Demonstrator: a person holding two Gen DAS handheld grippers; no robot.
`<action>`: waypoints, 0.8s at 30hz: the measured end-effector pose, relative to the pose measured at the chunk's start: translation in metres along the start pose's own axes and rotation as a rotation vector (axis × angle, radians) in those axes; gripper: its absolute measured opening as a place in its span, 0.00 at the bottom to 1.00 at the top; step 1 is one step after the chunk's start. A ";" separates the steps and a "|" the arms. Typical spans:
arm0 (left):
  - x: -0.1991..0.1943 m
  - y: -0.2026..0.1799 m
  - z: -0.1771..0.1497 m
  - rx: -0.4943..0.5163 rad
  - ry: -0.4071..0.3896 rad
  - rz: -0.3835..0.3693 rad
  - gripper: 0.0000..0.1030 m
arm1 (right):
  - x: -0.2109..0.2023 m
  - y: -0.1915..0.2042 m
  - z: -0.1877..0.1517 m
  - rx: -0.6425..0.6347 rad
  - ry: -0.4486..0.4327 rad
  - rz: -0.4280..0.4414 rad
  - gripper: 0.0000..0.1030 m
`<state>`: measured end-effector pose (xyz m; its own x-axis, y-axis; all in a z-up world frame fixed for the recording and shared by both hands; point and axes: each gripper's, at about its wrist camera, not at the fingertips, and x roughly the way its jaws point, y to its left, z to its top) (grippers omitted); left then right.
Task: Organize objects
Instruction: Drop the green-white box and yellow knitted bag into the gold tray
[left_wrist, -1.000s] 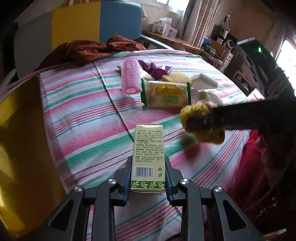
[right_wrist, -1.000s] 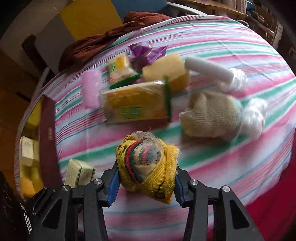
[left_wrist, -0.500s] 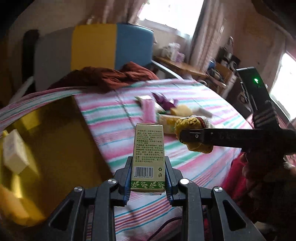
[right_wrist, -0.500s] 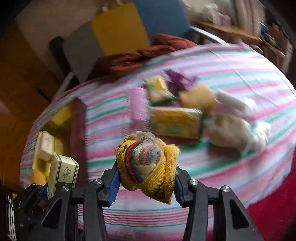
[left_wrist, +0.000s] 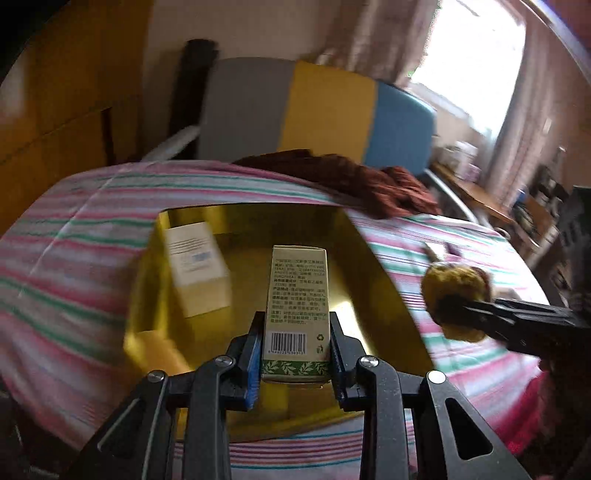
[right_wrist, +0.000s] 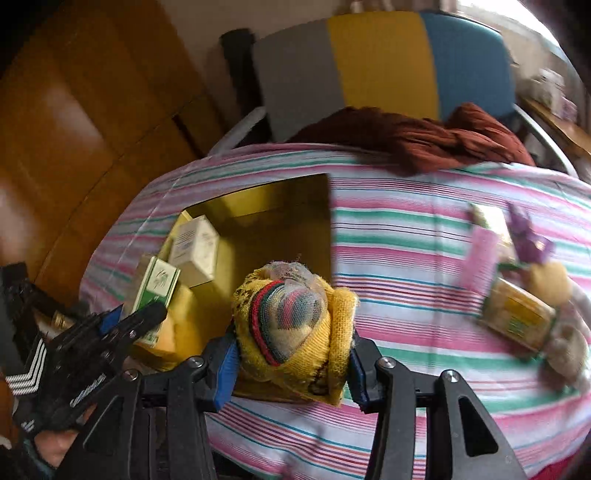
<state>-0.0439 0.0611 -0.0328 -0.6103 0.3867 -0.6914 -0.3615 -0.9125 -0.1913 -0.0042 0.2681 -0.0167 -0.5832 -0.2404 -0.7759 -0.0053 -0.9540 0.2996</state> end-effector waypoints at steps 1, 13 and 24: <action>0.002 0.008 0.000 -0.019 0.005 0.007 0.31 | 0.006 0.009 0.002 -0.013 0.008 0.008 0.50; -0.012 0.054 -0.012 -0.126 -0.018 0.099 0.61 | 0.046 0.048 -0.013 -0.064 0.109 0.126 0.65; -0.042 0.039 -0.005 -0.082 -0.095 0.191 0.69 | 0.022 0.048 -0.022 -0.083 0.020 0.013 0.67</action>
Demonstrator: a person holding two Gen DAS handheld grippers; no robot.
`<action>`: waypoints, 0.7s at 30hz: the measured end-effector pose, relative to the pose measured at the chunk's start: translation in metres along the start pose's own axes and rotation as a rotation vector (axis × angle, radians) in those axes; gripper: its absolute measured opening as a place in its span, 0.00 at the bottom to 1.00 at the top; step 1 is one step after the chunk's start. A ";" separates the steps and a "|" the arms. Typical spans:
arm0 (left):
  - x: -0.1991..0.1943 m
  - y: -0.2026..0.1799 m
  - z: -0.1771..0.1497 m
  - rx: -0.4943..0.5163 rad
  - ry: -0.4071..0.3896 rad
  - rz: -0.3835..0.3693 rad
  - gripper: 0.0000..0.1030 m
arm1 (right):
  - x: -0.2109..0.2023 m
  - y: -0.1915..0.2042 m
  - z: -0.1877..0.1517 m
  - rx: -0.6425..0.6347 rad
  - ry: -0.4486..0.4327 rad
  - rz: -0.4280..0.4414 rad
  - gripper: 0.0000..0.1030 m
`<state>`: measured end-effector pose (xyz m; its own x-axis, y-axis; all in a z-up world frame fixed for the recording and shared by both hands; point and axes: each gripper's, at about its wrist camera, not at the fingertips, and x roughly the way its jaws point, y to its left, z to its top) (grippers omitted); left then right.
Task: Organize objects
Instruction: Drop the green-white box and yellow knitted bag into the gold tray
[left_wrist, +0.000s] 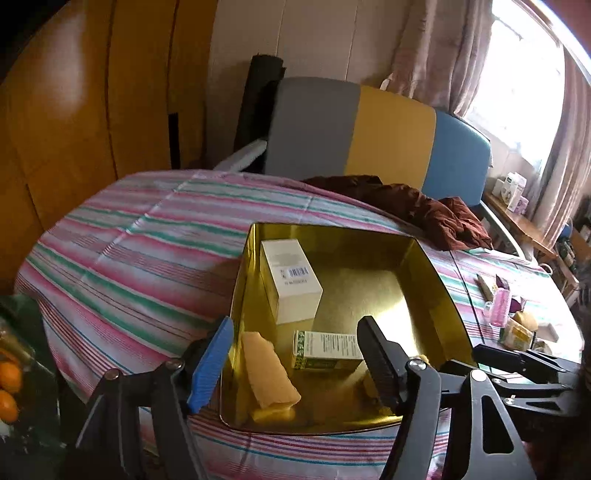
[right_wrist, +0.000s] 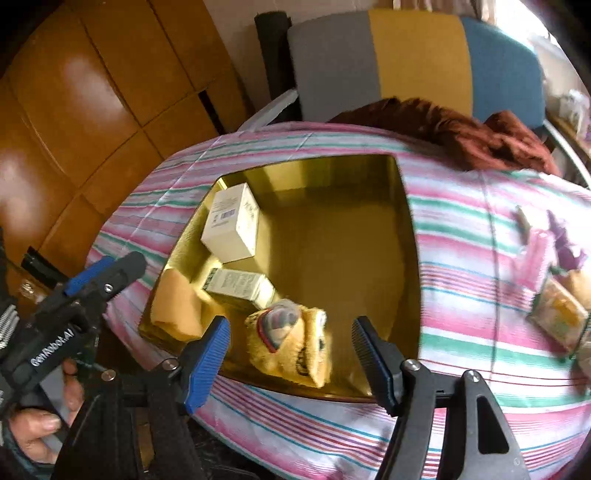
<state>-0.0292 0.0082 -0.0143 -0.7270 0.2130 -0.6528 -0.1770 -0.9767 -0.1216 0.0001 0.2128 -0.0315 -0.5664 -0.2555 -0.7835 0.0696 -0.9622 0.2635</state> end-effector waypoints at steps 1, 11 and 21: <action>-0.003 -0.002 0.001 0.009 -0.011 0.005 0.69 | -0.002 0.000 -0.001 -0.004 -0.012 -0.010 0.67; -0.021 -0.026 0.005 0.097 -0.057 -0.007 0.74 | -0.022 -0.001 -0.004 -0.036 -0.120 -0.099 0.67; -0.016 -0.058 -0.003 0.176 -0.019 -0.082 0.74 | -0.029 -0.047 -0.012 0.079 -0.110 -0.147 0.67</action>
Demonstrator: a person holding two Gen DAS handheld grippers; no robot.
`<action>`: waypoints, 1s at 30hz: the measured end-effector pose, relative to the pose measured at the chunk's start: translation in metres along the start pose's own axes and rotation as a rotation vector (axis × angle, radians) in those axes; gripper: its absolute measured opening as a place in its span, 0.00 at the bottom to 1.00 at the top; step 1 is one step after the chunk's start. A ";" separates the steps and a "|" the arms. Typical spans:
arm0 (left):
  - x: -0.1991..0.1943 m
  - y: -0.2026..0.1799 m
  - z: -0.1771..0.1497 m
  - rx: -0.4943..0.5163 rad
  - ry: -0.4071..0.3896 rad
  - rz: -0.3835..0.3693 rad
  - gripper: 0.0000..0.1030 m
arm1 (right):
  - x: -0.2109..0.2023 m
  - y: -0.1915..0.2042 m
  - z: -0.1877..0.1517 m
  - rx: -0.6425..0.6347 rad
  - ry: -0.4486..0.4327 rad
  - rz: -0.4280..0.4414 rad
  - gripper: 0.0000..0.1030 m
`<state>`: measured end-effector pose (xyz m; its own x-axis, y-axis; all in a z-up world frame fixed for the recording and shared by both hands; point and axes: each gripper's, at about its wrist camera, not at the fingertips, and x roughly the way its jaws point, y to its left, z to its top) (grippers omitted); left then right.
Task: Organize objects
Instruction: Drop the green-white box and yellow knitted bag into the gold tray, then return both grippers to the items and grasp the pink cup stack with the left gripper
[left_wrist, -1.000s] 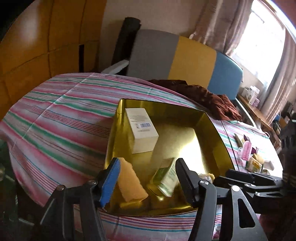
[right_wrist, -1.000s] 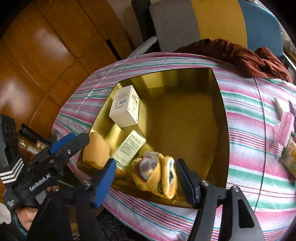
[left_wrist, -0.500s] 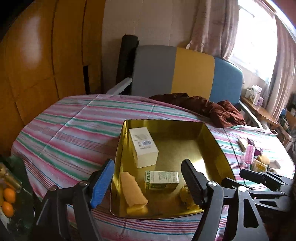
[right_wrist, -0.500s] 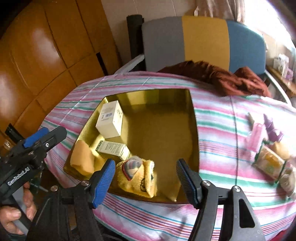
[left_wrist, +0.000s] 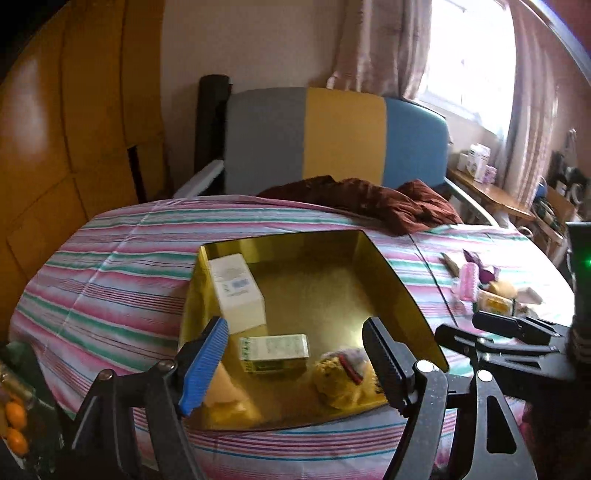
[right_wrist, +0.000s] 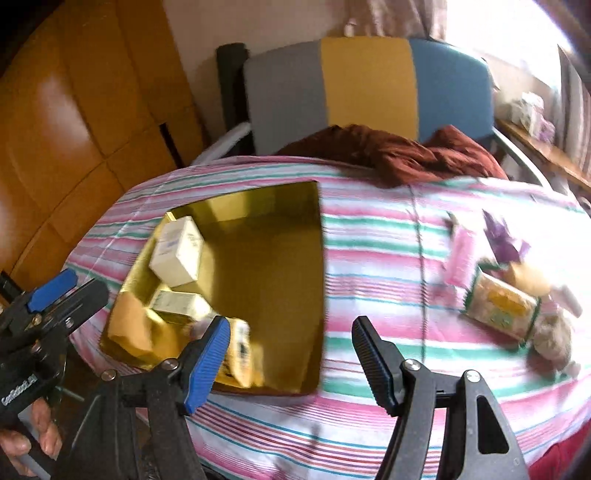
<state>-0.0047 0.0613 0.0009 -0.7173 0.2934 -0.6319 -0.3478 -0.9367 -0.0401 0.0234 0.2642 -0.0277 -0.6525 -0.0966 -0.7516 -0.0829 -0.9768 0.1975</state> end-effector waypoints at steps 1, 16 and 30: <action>0.001 -0.003 0.000 0.004 0.002 -0.006 0.74 | 0.001 -0.007 -0.001 0.016 0.007 -0.009 0.67; 0.018 -0.056 0.012 0.106 0.036 -0.120 0.74 | -0.025 -0.139 0.003 0.274 0.012 -0.167 0.67; 0.072 -0.150 0.032 0.196 0.147 -0.277 0.65 | -0.032 -0.252 0.018 0.471 -0.095 -0.257 0.67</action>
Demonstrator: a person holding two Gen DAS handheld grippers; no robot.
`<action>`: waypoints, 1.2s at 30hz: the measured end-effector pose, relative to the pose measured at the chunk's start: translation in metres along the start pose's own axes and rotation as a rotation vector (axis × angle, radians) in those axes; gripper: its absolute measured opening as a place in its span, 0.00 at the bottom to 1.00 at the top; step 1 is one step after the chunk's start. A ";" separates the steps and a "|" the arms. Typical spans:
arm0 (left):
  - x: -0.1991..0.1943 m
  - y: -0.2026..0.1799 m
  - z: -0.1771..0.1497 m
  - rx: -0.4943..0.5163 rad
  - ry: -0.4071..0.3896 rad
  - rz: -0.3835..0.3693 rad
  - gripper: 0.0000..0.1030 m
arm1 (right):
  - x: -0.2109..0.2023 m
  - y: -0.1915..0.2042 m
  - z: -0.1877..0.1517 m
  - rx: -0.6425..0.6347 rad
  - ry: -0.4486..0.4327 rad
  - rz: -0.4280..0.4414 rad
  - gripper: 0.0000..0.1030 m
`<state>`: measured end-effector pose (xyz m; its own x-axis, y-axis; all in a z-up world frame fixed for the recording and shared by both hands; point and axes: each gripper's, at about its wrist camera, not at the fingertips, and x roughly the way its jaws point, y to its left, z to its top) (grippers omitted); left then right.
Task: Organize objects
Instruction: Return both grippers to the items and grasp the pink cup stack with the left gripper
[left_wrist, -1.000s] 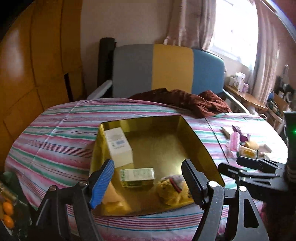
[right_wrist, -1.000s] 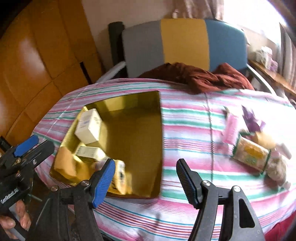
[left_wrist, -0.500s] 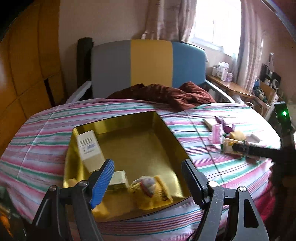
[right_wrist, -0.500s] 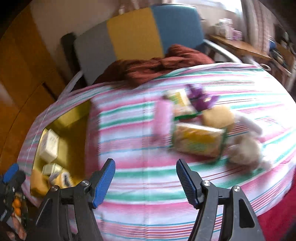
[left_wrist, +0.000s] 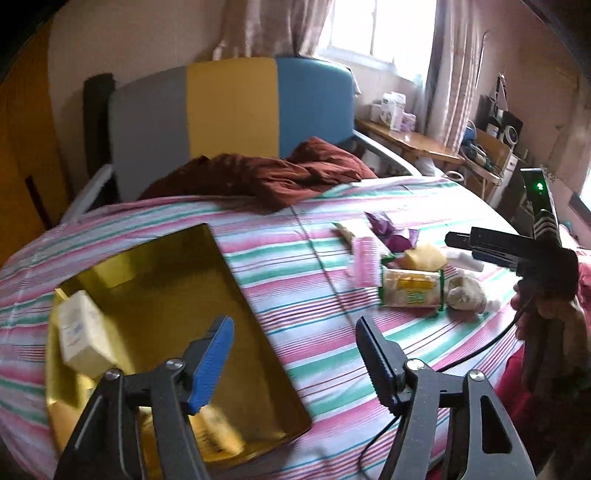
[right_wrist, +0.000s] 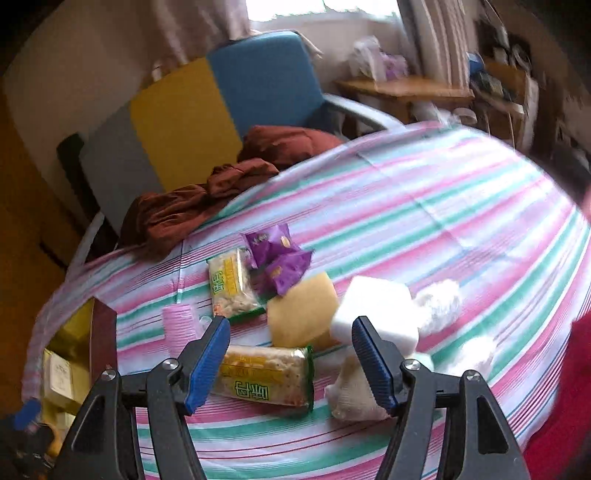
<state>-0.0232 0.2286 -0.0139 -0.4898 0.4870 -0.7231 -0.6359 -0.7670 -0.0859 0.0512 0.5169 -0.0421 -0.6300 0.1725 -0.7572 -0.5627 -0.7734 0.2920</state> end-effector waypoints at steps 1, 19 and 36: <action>0.006 -0.004 0.003 -0.004 0.013 -0.014 0.63 | 0.000 -0.003 0.000 0.018 0.000 0.013 0.67; 0.111 -0.055 0.049 0.005 0.125 -0.127 0.57 | 0.007 -0.011 0.001 0.054 0.044 0.059 0.67; 0.177 -0.055 0.058 -0.094 0.238 -0.198 0.44 | 0.013 -0.012 0.001 0.057 0.065 0.044 0.68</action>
<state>-0.1097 0.3809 -0.0970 -0.2013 0.5280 -0.8251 -0.6413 -0.7077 -0.2964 0.0491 0.5292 -0.0543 -0.6197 0.0971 -0.7788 -0.5655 -0.7434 0.3573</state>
